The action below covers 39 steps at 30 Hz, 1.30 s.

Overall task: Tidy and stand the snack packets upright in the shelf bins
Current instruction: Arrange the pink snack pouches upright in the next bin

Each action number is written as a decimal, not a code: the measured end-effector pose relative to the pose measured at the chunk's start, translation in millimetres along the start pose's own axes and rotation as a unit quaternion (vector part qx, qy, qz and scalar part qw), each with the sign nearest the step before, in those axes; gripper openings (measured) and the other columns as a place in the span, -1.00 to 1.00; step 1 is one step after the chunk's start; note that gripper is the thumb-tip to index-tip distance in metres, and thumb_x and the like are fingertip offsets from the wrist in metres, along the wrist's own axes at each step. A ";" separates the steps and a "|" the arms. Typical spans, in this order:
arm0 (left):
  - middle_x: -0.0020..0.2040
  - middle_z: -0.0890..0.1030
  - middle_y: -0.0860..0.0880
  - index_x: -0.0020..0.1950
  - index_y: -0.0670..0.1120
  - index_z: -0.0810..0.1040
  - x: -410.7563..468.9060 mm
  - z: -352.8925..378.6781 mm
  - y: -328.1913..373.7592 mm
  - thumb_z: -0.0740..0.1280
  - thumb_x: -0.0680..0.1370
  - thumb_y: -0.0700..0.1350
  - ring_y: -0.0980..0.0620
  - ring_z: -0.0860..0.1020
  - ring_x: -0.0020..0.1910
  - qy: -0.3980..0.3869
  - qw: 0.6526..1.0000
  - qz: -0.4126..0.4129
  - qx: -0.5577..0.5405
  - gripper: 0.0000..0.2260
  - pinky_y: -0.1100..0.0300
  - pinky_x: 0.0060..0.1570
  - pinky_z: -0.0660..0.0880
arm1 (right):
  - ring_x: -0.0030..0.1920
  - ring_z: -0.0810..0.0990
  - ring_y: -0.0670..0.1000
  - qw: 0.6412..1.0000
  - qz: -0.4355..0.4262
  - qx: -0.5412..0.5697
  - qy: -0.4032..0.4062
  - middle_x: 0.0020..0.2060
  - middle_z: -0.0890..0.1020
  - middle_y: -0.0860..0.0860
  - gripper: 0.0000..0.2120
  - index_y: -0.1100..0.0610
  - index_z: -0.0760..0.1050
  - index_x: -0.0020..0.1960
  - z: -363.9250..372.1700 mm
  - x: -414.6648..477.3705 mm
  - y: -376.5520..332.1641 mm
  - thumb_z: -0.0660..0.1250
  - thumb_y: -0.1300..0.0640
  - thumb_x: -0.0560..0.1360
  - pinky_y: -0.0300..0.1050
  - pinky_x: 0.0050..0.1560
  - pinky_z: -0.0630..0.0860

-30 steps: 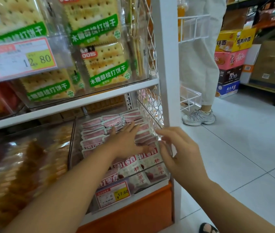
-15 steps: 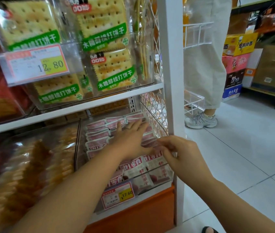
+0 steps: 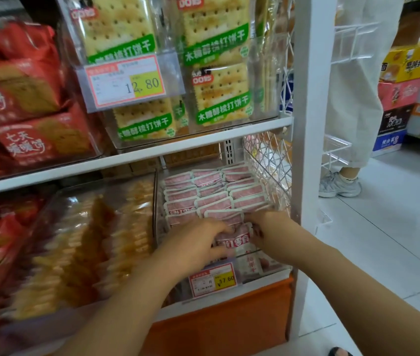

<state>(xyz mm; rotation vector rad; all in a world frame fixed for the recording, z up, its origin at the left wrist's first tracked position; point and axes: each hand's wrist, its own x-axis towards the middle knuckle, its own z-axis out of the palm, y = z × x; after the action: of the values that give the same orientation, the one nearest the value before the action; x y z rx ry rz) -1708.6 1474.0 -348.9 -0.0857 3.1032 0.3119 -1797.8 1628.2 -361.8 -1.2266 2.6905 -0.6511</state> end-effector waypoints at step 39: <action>0.21 0.56 0.06 0.31 0.13 0.45 12.0 -39.4 -55.0 0.24 0.59 0.00 0.06 0.52 0.15 0.030 0.993 -0.080 0.087 -0.72 0.03 0.27 0.38 | 0.34 0.37 0.04 0.993 -0.115 -0.032 0.014 0.38 0.38 -0.03 -0.55 -0.07 0.25 0.44 2.6 66.4 -23.4 0.19 0.00 0.57 -0.02 0.34 0.33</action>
<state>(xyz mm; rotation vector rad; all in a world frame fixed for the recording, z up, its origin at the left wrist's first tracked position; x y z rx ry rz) -1718.1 1411.7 -321.6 -0.3443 3.1396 0.0357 -1825.2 1564.5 -349.3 -1.5726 2.6341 -0.6148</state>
